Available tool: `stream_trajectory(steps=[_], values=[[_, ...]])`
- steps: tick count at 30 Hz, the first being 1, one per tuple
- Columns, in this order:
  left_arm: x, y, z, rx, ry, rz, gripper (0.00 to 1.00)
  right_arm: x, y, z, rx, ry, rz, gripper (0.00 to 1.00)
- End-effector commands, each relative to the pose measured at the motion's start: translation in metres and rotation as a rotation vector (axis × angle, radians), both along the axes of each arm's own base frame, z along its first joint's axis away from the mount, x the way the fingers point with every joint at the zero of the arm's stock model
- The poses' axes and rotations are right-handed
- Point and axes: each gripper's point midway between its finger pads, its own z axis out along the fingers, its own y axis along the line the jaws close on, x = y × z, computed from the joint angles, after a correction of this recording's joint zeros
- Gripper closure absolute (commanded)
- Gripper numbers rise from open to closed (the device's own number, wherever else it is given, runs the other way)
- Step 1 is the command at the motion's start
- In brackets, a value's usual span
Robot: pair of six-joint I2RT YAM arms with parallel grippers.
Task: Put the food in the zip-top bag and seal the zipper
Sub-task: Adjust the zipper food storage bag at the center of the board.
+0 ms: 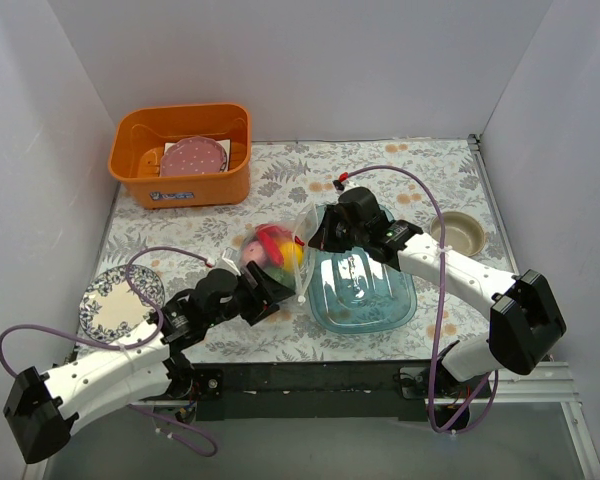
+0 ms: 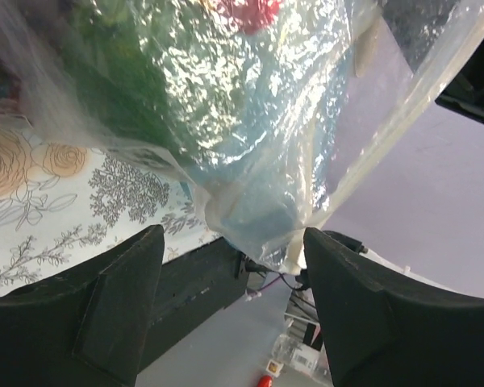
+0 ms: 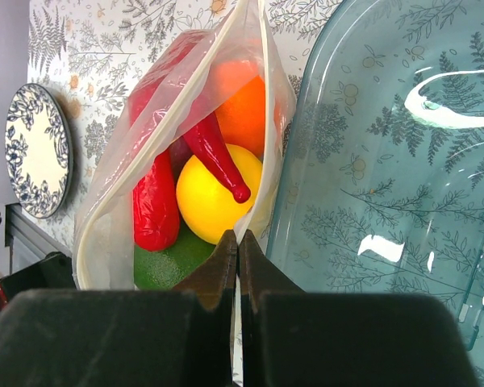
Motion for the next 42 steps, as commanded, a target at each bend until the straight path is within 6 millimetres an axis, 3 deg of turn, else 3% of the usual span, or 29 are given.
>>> stream_trajectory(steps=[1, 5, 13, 17, 18, 19, 21, 23, 25, 28, 29, 32, 33, 37, 42], values=[[0.019, -0.01, 0.018, -0.175, 0.076, 0.155, 0.33, 0.001, -0.001, 0.015, 0.043, -0.027, -0.008, 0.99], [0.025, -0.014, 0.018, -0.198, 0.076, 0.185, 0.42, 0.0, 0.0, 0.014, 0.048, -0.022, -0.004, 0.99], [0.03, -0.015, 0.024, -0.222, 0.061, 0.214, 0.76, -0.004, 0.001, 0.009, 0.05, -0.005, 0.014, 0.99], [0.029, -0.016, 0.022, -0.21, 0.061, 0.201, 0.95, -0.005, 0.002, 0.017, 0.065, -0.021, 0.023, 0.99], [0.028, -0.016, 0.021, -0.208, 0.062, 0.198, 0.97, -0.005, 0.002, 0.022, 0.068, -0.031, 0.028, 0.98], [0.028, -0.016, 0.019, -0.204, 0.063, 0.194, 1.0, -0.006, 0.001, 0.031, 0.078, -0.047, 0.026, 0.86], [0.026, -0.015, 0.015, -0.194, 0.064, 0.189, 1.0, -0.004, -0.004, 0.041, 0.081, -0.072, 0.019, 0.82], [0.024, -0.013, 0.015, -0.205, 0.063, 0.189, 1.0, -0.006, -0.015, 0.05, 0.074, -0.085, -0.005, 0.59], [0.023, -0.011, 0.012, -0.204, 0.064, 0.191, 1.0, -0.011, -0.029, 0.057, 0.059, -0.095, -0.025, 0.52], [0.021, -0.008, 0.015, -0.212, 0.048, 0.187, 1.0, -0.024, -0.044, 0.06, 0.067, -0.091, -0.049, 0.49], [0.021, -0.008, 0.016, -0.213, 0.047, 0.185, 1.0, -0.036, -0.045, 0.048, 0.073, -0.051, -0.022, 0.49], [0.02, -0.009, 0.018, -0.212, 0.038, 0.175, 1.0, -0.068, -0.032, 0.048, 0.196, 0.026, 0.063, 0.51], [0.02, -0.009, 0.018, -0.209, 0.035, 0.172, 1.0, -0.078, -0.033, 0.033, 0.196, 0.065, 0.068, 0.52], [0.02, -0.009, 0.017, -0.2, 0.03, 0.167, 1.0, -0.118, -0.015, 0.028, 0.25, 0.107, 0.146, 0.52], [0.021, -0.008, 0.015, -0.194, 0.029, 0.17, 1.0, -0.142, 0.01, 0.025, 0.239, 0.136, 0.238, 0.52]])
